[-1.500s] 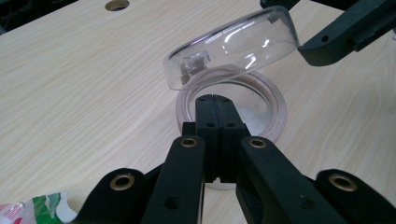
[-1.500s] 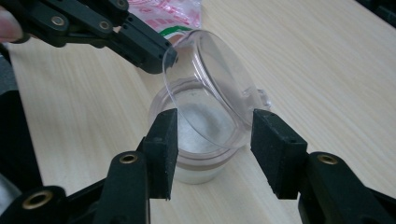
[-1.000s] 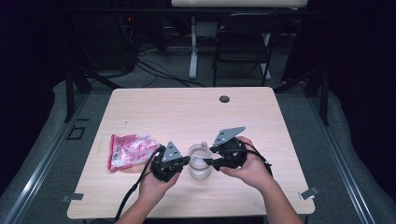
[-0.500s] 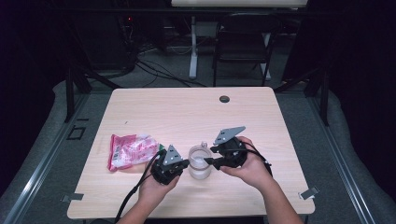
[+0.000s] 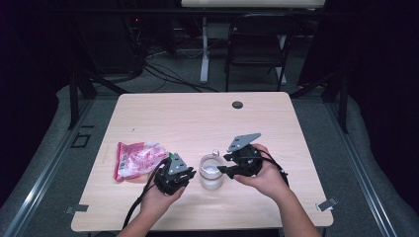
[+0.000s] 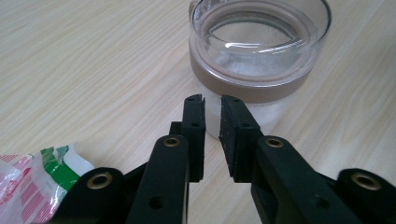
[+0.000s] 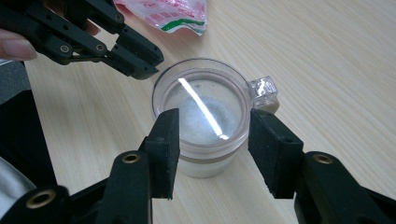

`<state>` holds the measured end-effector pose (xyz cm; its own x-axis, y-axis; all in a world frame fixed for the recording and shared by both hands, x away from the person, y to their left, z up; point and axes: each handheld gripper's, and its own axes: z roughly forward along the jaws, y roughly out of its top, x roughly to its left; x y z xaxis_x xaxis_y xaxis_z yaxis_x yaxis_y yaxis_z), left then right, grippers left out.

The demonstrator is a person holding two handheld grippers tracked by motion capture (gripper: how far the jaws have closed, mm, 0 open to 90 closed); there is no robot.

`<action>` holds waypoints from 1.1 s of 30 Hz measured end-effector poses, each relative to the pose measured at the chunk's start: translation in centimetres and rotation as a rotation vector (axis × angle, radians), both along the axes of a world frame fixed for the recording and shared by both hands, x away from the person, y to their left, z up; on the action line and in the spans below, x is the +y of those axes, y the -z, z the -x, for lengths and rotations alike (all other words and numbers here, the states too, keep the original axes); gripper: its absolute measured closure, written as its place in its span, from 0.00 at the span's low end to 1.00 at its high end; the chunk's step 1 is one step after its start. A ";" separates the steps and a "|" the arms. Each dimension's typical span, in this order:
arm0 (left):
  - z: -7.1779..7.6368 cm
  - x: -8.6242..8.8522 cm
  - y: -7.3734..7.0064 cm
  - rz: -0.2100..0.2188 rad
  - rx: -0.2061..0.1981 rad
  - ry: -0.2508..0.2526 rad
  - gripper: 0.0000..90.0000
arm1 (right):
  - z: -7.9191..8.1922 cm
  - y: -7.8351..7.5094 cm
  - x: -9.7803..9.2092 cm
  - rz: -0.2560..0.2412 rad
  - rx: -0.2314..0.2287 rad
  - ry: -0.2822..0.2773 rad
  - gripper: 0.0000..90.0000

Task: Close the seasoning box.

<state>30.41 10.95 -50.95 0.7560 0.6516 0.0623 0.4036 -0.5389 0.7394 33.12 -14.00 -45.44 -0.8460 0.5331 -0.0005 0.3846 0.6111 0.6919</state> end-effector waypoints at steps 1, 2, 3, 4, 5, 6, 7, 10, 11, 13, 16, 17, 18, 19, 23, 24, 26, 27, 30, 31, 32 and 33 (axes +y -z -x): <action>0.0 0.1 0.0 -0.004 -0.002 -0.001 0.86 | 0.0 0.0 0.0 -0.003 -0.001 0.003 0.59; -0.1 0.2 -0.1 -0.003 -0.004 -0.002 0.85 | 0.0 0.0 0.0 0.001 -0.001 0.003 0.59; -0.1 0.4 -0.1 0.000 -0.005 -0.004 0.83 | 0.0 0.0 0.0 -0.001 -0.002 0.009 0.59; -0.2 0.6 -0.2 0.004 -0.010 -0.012 0.81 | 0.0 0.0 -0.1 0.000 -0.001 0.009 0.59; -0.2 0.7 -0.3 0.006 -0.011 -0.019 0.78 | -0.1 0.0 -0.1 -0.001 -0.001 0.010 0.59; -0.3 0.9 -0.3 0.015 -0.014 -0.025 0.76 | -0.1 0.1 -0.1 -0.002 -0.004 0.012 0.59; -0.3 1.1 -0.4 0.015 -0.015 -0.029 0.73 | -0.1 0.1 -0.1 -0.008 -0.005 0.012 0.59; -0.4 1.8 -0.6 0.018 -0.036 -0.050 0.65 | -0.1 0.0 -0.2 -0.006 -0.004 0.015 0.58; -0.5 2.1 -0.7 0.015 -0.039 -0.055 0.62 | -0.1 0.1 -0.2 -0.007 -0.004 0.019 0.57; -0.6 2.7 -0.7 0.021 -0.039 -0.068 0.59 | -0.2 0.0 -0.3 -0.005 -0.004 0.024 0.57; -0.8 3.7 -0.7 0.029 -0.041 -0.095 0.55 | -0.3 0.2 -0.4 -0.007 -0.002 0.029 0.57; -0.8 4.1 -0.7 0.035 -0.040 -0.104 0.55 | -0.4 0.2 -0.4 -0.008 0.001 0.028 0.57; -0.9 4.5 -0.6 0.040 -0.041 -0.113 0.54 | -0.4 0.3 -0.5 -0.009 0.004 0.033 0.57; -0.9 4.8 -0.6 0.041 -0.041 -0.122 0.54 | -0.5 0.3 -0.5 -0.006 0.004 0.037 0.57; -1.1 6.3 -0.4 0.047 -0.042 -0.157 0.53 | -0.7 0.5 -0.8 -0.005 0.008 0.051 0.57; -1.2 6.7 -0.4 0.049 -0.041 -0.164 0.53 | -0.8 0.6 -0.9 -0.009 0.009 0.057 0.57; -1.2 7.3 -0.2 0.052 -0.043 -0.181 0.52 | -1.0 0.7 -1.1 -0.012 0.014 0.067 0.57; -1.2 7.6 -0.1 0.056 -0.045 -0.190 0.52 | -1.0 0.8 -1.2 -0.015 0.014 0.075 0.57; -1.1 8.4 0.1 0.050 -0.045 -0.199 0.52 | -1.3 0.9 -1.5 -0.014 0.012 0.095 0.56; -1.0 8.7 0.3 0.047 -0.045 -0.200 0.52 | -1.3 0.9 -1.6 -0.009 0.014 0.100 0.56; -0.9 9.0 0.5 0.044 -0.047 -0.206 0.52 | -1.4 1.0 -1.7 -0.014 0.015 0.108 0.57; -0.9 9.0 0.5 0.044 -0.047 -0.206 0.52 | -1.4 1.0 -1.7 -0.014 0.015 0.108 0.57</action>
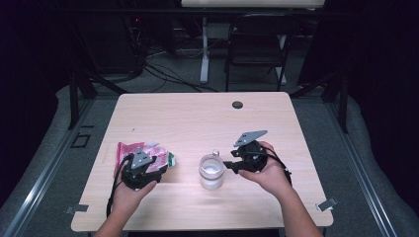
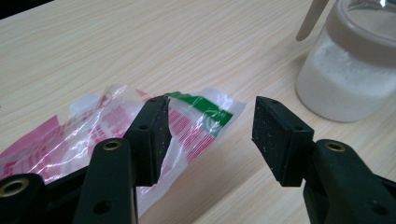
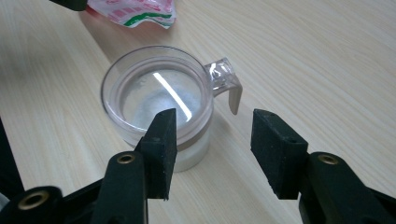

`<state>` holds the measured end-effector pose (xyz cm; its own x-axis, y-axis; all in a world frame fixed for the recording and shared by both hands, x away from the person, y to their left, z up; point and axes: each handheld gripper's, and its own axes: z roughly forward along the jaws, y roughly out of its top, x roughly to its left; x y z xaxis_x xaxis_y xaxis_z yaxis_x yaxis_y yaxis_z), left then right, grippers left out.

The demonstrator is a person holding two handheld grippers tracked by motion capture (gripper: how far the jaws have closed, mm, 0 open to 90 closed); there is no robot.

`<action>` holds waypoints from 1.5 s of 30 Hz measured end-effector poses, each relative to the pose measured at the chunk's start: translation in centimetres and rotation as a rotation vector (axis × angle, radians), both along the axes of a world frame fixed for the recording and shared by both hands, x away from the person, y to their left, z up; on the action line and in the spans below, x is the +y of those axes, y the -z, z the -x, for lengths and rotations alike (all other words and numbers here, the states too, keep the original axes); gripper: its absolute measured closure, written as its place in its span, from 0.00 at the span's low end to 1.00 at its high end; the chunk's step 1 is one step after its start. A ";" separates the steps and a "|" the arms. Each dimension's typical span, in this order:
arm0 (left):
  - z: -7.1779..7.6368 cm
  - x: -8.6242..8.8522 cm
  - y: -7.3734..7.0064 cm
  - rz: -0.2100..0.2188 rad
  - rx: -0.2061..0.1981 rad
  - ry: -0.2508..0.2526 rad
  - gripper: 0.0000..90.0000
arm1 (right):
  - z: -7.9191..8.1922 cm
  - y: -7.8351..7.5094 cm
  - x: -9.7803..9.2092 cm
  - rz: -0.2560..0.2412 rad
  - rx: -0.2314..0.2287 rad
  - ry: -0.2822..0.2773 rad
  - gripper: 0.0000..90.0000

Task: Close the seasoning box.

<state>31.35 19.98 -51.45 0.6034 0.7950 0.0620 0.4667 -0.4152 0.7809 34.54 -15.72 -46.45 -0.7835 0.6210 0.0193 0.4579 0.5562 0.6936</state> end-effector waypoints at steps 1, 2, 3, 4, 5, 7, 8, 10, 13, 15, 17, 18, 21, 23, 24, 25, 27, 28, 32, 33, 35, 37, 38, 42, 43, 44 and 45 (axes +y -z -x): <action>0.1 0.2 0.1 0.004 0.000 -0.005 0.52 | -0.2 0.1 -0.2 -0.002 0.001 0.014 0.57; 0.1 0.4 0.4 0.016 -0.003 -0.013 0.52 | -0.2 0.2 -0.3 -0.005 0.001 0.019 0.57; 0.1 0.6 0.6 0.027 -0.004 -0.022 0.52 | -0.4 0.2 -0.5 -0.006 0.002 0.027 0.57; 0.1 0.7 0.8 0.031 0.000 -0.028 0.52 | -0.4 0.3 -0.6 -0.008 0.001 0.037 0.56; 0.0 0.8 1.0 0.033 0.004 -0.033 0.52 | -0.5 0.4 -0.7 -0.011 0.001 0.048 0.56; 0.0 0.9 1.3 0.036 0.006 -0.039 0.52 | -0.8 0.6 -0.9 -0.016 -0.002 0.069 0.56; -0.1 1.0 1.4 0.033 0.006 -0.041 0.52 | -0.8 0.7 -1.0 -0.015 0.001 0.076 0.56; -0.1 1.0 1.5 0.032 0.003 -0.045 0.52 | -1.0 1.0 -1.2 -0.018 0.002 0.091 0.56; 0.0 1.2 1.6 0.039 -0.006 -0.052 0.52 | -1.5 1.7 -1.7 -0.028 0.015 0.121 0.56; -0.1 1.2 1.7 0.037 -0.005 -0.055 0.52 | -1.8 2.1 -2.0 -0.038 0.020 0.143 0.56; -0.1 1.2 1.9 0.041 -0.001 -0.055 0.52 | -2.1 2.6 -2.3 -0.042 0.031 0.166 0.57; -0.1 1.2 1.9 0.036 0.003 -0.054 0.52 | -2.3 2.8 -2.5 -0.037 0.036 0.169 0.57; -0.1 0.9 2.0 0.027 -0.006 -0.048 0.52 | -2.7 3.4 -3.0 -0.054 0.049 0.204 0.57; -0.1 0.8 2.1 0.014 -0.010 -0.044 0.52 | -2.9 3.7 -3.2 -0.062 0.048 0.227 0.57; -0.1 0.7 2.1 0.012 -0.008 -0.043 0.52 | -2.9 3.9 -3.3 -0.063 0.049 0.234 0.57; -0.1 0.6 2.1 0.009 -0.007 -0.039 0.52 | -3.0 4.1 -3.4 -0.064 0.051 0.251 0.57; -0.1 0.5 2.1 0.004 -0.010 -0.031 0.52 | -3.1 4.4 -3.5 -0.068 0.057 0.257 0.57; 0.0 0.4 2.1 0.002 -0.010 -0.026 0.52 | -3.2 4.6 -3.5 -0.063 0.059 0.265 0.57; 0.0 0.0 2.2 0.001 -0.013 -0.015 0.52 | -3.4 5.1 -3.6 -0.072 0.070 0.278 0.57; 0.0 0.0 2.2 -0.002 -0.013 -0.012 0.52 | -3.5 5.3 -3.6 -0.073 0.074 0.285 0.56; 0.0 -0.1 2.3 -0.008 -0.011 -0.007 0.52 | -3.5 5.5 -3.5 -0.075 0.069 0.290 0.56; 0.0 -0.2 2.3 -0.012 -0.006 -0.001 0.52 | -3.5 5.6 -3.5 -0.069 0.072 0.293 0.56; 0.0 -0.3 2.4 -0.012 -0.007 0.002 0.52 | -3.5 5.7 -3.5 -0.062 0.074 0.296 0.56; 0.0 -0.5 2.4 -0.022 -0.005 0.016 0.52 | -3.6 6.1 -3.4 -0.058 0.077 0.303 0.56; 0.0 -0.5 2.4 -0.027 -0.003 0.019 0.52 | -3.7 6.2 -3.4 -0.058 0.078 0.304 0.56; -0.1 -0.6 2.5 -0.032 -0.003 0.019 0.52 | -3.7 6.3 -3.4 -0.055 0.077 0.305 0.56; -0.1 -0.6 2.5 -0.030 -0.001 0.020 0.51 | -3.7 6.4 -3.4 -0.054 0.086 0.301 0.56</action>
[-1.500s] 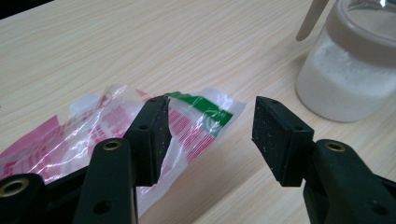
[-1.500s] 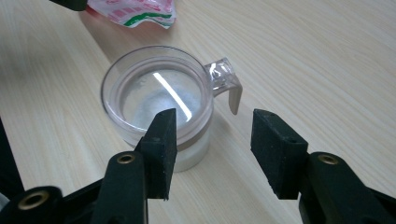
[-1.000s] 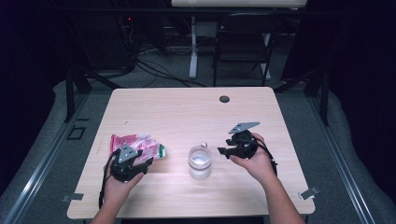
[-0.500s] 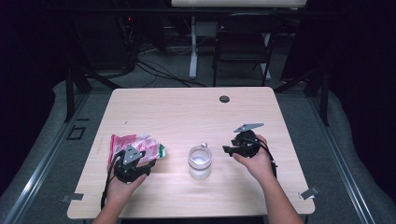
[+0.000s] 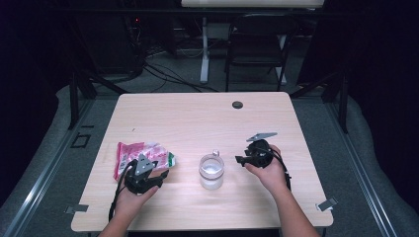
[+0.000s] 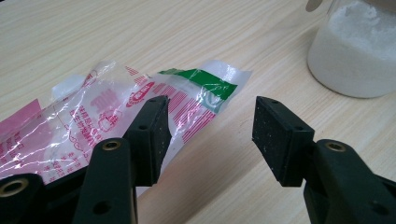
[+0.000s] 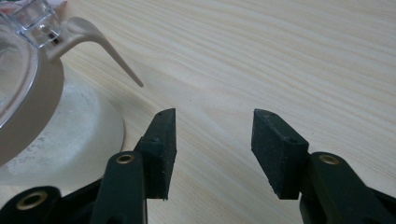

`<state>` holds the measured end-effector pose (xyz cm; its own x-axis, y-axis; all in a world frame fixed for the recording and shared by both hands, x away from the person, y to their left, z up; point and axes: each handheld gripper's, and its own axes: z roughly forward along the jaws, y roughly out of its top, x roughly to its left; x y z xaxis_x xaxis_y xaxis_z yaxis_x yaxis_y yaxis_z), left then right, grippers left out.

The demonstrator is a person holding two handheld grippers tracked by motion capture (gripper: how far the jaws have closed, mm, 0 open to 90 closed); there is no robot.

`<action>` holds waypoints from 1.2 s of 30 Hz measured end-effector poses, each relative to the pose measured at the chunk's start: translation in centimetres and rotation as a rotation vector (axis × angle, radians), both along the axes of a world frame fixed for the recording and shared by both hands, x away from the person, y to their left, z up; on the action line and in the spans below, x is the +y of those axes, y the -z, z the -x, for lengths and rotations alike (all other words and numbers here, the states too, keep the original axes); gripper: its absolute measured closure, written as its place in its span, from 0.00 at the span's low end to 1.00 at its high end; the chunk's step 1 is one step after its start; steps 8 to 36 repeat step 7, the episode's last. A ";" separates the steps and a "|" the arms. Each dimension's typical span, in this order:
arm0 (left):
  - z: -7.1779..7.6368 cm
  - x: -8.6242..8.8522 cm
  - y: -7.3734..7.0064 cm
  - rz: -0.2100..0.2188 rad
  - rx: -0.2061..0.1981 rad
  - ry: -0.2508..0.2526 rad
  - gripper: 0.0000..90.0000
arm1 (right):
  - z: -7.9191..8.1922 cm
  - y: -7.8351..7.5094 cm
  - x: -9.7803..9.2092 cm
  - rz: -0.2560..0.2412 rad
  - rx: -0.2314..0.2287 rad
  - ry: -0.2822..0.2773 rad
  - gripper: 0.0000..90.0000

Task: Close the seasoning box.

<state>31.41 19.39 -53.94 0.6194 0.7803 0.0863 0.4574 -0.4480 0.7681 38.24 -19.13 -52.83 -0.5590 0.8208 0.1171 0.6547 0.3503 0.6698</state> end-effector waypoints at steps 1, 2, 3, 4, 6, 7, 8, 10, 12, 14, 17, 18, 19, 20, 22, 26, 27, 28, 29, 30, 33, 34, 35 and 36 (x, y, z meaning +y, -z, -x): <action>0.0 0.0 0.0 -0.001 0.000 0.000 0.52 | 0.0 0.0 0.0 0.005 0.004 0.000 0.56; 0.0 0.0 0.0 -0.002 0.000 0.001 0.51 | 0.0 0.1 0.0 0.005 0.005 -0.001 0.56; 0.0 0.0 0.0 0.000 -0.001 0.000 0.51 | 0.0 0.1 0.0 0.004 0.005 -0.001 0.56; 0.0 0.0 0.0 -0.001 -0.001 -0.001 0.51 | 0.0 0.1 0.0 0.003 0.005 0.001 0.56; 0.0 0.0 0.1 -0.001 -0.002 -0.005 0.51 | 0.0 0.1 0.0 0.002 0.001 0.005 0.55; 0.0 0.0 0.0 -0.002 -0.002 -0.005 0.51 | -0.1 0.1 -0.1 -0.001 -0.002 0.006 0.55; 0.0 0.0 0.0 -0.002 -0.002 -0.005 0.51 | -0.1 0.1 -0.1 -0.001 -0.002 0.006 0.55; 0.0 0.0 0.0 -0.002 -0.002 -0.005 0.51 | -0.1 0.1 -0.1 -0.001 -0.002 0.006 0.55; 0.0 0.0 0.0 -0.002 -0.002 -0.005 0.51 | -0.1 0.1 -0.1 -0.001 -0.002 0.006 0.55; 0.0 0.0 0.0 -0.002 -0.002 -0.005 0.51 | -0.1 0.1 -0.1 -0.001 -0.002 0.006 0.55; 0.0 0.0 0.0 -0.002 -0.002 -0.005 0.51 | -0.1 0.1 -0.1 -0.001 -0.002 0.006 0.55; 0.0 0.0 0.0 -0.002 -0.002 -0.005 0.51 | -0.1 0.1 -0.1 -0.001 -0.002 0.006 0.55; 0.0 0.0 0.0 -0.002 -0.002 -0.005 0.51 | -0.1 0.1 -0.1 -0.001 -0.002 0.006 0.55; 0.0 0.0 0.0 -0.002 -0.002 -0.005 0.51 | -0.1 0.1 -0.1 -0.001 -0.002 0.006 0.55; 0.0 0.0 0.0 -0.002 -0.002 -0.005 0.51 | -0.1 0.1 -0.1 -0.001 -0.002 0.006 0.55; 0.0 0.0 0.0 -0.002 -0.002 -0.005 0.51 | -0.1 0.1 -0.1 -0.001 -0.002 0.006 0.55; 0.0 0.0 0.0 -0.002 -0.002 -0.005 0.51 | -0.1 0.1 -0.1 -0.001 -0.002 0.006 0.55; 0.0 0.0 0.0 -0.002 -0.002 -0.005 0.51 | -0.1 0.1 -0.1 -0.001 -0.002 0.006 0.55; 0.0 0.0 0.0 -0.002 -0.002 -0.005 0.51 | -0.1 0.1 -0.1 -0.001 -0.002 0.006 0.55; 0.0 0.0 0.0 -0.002 -0.002 -0.005 0.51 | -0.1 0.1 -0.1 -0.001 -0.002 0.006 0.55; 0.0 0.0 0.0 -0.002 -0.002 -0.005 0.51 | -0.1 0.1 -0.1 -0.001 -0.002 0.006 0.55; 0.0 0.0 0.0 -0.002 -0.002 -0.005 0.51 | -0.1 0.1 -0.1 -0.001 -0.002 0.006 0.55; 0.0 0.0 0.0 -0.002 -0.002 -0.005 0.51 | -0.1 0.1 -0.1 -0.001 -0.002 0.006 0.55; 0.0 0.0 0.0 -0.002 -0.002 -0.005 0.51 | -0.1 0.1 -0.1 -0.001 -0.002 0.006 0.55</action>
